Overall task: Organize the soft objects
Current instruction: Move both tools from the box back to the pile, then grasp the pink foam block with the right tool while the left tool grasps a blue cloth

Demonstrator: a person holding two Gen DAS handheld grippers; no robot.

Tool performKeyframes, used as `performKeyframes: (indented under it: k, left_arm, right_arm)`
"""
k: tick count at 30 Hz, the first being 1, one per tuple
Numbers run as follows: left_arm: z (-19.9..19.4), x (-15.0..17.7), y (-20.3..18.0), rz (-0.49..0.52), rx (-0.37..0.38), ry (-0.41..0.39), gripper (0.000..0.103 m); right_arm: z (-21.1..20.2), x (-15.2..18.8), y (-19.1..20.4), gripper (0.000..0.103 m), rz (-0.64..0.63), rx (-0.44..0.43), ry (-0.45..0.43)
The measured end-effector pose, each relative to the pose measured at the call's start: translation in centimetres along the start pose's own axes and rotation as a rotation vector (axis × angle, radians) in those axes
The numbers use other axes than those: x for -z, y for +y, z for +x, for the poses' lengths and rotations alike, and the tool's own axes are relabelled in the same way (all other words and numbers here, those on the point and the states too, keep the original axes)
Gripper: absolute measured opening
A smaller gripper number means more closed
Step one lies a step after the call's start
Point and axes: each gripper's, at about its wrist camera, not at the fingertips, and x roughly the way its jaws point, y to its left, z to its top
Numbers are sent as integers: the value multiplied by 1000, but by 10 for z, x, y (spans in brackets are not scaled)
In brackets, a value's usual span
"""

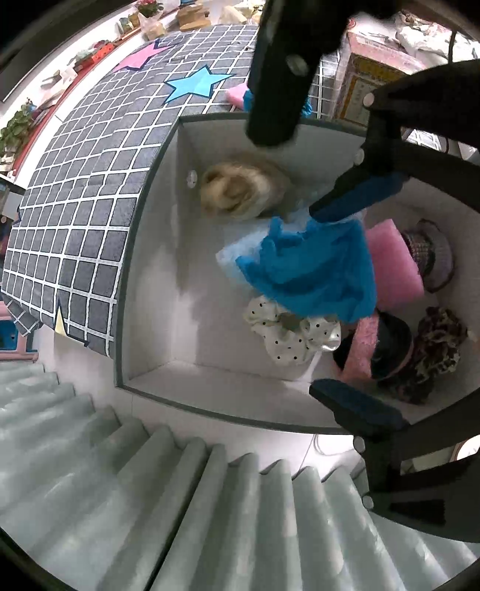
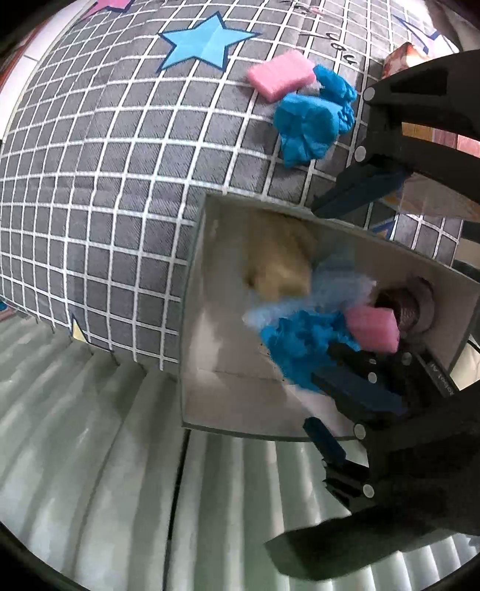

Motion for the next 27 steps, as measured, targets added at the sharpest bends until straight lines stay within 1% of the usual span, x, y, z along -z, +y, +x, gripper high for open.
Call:
performKeyframes:
  k: [1,2,3,4,8,10,12,13,15,17,19,21,24,27]
  left_arm:
    - [-2,1,0,-5,4,-6,99]
    - [-5,1,1,-16,17,-16,103]
    - [-8,1,2,-25,34,-25,103]
    - [-11,0,1,-34,49,-33,103]
    - [-22,-5,-5,-45,85,-59,103]
    - [-29,-9,-12,-35,99,-65,103]
    - [-35,-13,-23,-19,114,-73,103]
    - [-38,-14,-28,-9,116,-76,103]
    - [-43,-17,-40,15,112,-80,103]
    - [-45,-17,-52,36,111,-79,103]
    - [-47,-17,-61,48,107,-72,103]
    - [-47,-15,-67,52,104,-64,103]
    - [-48,-12,-69,51,85,-51,103]
    - [-47,-8,-70,45,62,-38,103]
  right_arm:
    - [-4,0,-2,84,3,-1,-5]
    - [-8,-1,-6,94,6,-2,-10]
    - [-16,-1,-12,101,14,-2,-18]
    - [-21,-2,-16,103,21,-2,-24]
    - [-49,-3,-50,103,82,-15,-66]
    - [-62,-5,-80,103,137,-1,-84]
    - [-68,-7,-99,103,180,19,-91]
    - [-69,-6,-116,103,216,38,-90]
    - [-65,-5,-147,103,296,56,-70]
    - [-55,-3,-171,103,374,53,-44]
    - [-39,3,-198,103,481,43,-9]
    - [-24,8,-215,103,556,32,9]
    - [-3,9,-228,103,625,33,25]
    - [13,4,-234,103,674,25,16]
